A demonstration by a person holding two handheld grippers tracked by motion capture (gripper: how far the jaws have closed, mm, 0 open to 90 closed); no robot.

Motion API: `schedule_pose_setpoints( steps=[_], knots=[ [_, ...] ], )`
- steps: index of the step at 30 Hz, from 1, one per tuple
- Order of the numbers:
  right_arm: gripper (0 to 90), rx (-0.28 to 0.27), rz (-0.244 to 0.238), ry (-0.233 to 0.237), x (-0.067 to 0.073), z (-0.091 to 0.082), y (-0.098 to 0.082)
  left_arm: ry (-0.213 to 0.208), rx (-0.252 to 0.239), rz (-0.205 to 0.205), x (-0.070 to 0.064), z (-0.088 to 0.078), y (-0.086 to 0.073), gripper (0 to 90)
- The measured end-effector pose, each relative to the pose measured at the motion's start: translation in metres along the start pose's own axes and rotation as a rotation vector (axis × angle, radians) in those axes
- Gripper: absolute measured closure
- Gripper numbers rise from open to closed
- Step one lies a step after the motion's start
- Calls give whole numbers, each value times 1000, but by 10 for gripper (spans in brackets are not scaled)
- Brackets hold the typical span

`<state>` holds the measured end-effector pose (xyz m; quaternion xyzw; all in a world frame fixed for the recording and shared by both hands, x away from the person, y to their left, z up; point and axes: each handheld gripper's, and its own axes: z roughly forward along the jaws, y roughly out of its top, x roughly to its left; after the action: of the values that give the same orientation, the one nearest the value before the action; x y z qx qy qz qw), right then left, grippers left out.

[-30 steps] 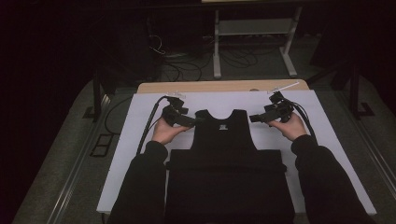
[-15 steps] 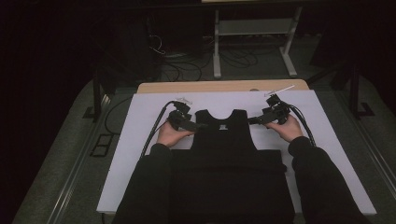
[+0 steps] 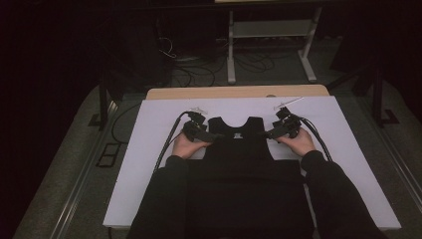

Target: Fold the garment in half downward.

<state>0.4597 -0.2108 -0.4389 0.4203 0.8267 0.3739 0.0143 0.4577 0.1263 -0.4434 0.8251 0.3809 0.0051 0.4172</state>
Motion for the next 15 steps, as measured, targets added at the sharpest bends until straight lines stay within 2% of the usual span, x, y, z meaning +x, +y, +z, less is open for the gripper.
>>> schedule_pose_setpoints(
  steps=[5, 8, 10, 15],
  knots=[
    [67, 16, -16, 5, 6, 8, -3, 6, 9, -1, 0, 5, -2, 0],
    [128, 7, -11, 3, 8, 10, -4, 8, 11, -8, 2, 7, -3, 0],
    [137, 2, -11, 1, 8, 11, -5, 9, 13, -8, 3, 7, -3, 0],
    [236, -11, -13, -29, 11, 14, -5, 13, -6, -16, 3, 8, -3, 42]
  ],
)
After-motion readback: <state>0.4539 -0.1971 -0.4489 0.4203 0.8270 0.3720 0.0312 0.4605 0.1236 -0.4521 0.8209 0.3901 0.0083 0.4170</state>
